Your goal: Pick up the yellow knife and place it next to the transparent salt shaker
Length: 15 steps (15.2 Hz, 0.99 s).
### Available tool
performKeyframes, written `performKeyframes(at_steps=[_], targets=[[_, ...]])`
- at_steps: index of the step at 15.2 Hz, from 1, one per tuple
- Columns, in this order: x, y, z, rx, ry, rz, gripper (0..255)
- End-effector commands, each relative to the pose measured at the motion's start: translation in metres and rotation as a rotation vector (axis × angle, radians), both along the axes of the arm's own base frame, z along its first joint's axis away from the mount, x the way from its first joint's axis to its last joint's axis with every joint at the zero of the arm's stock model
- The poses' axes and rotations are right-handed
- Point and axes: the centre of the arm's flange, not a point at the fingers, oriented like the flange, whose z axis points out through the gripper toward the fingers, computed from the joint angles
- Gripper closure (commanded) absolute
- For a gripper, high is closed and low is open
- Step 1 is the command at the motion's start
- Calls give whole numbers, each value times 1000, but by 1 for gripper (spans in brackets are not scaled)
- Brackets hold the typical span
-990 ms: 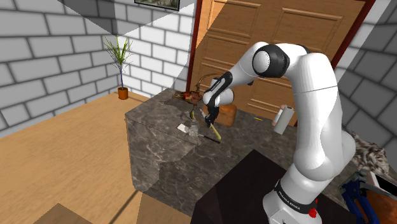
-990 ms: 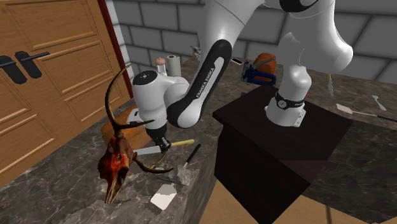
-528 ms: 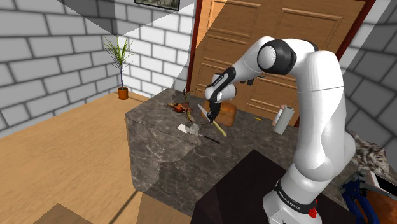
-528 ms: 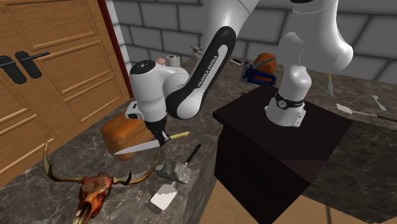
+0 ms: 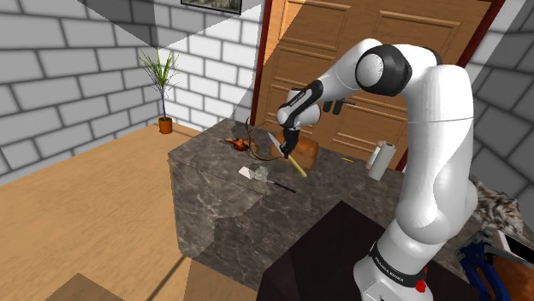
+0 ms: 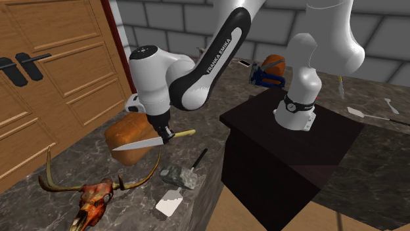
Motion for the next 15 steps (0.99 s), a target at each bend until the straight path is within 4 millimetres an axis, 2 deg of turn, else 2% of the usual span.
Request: performKeyframes(at_steps=[1, 15], targets=[[-1, 0, 10, 0, 1, 0, 255], [-1, 0, 84, 0, 1, 0, 255]])
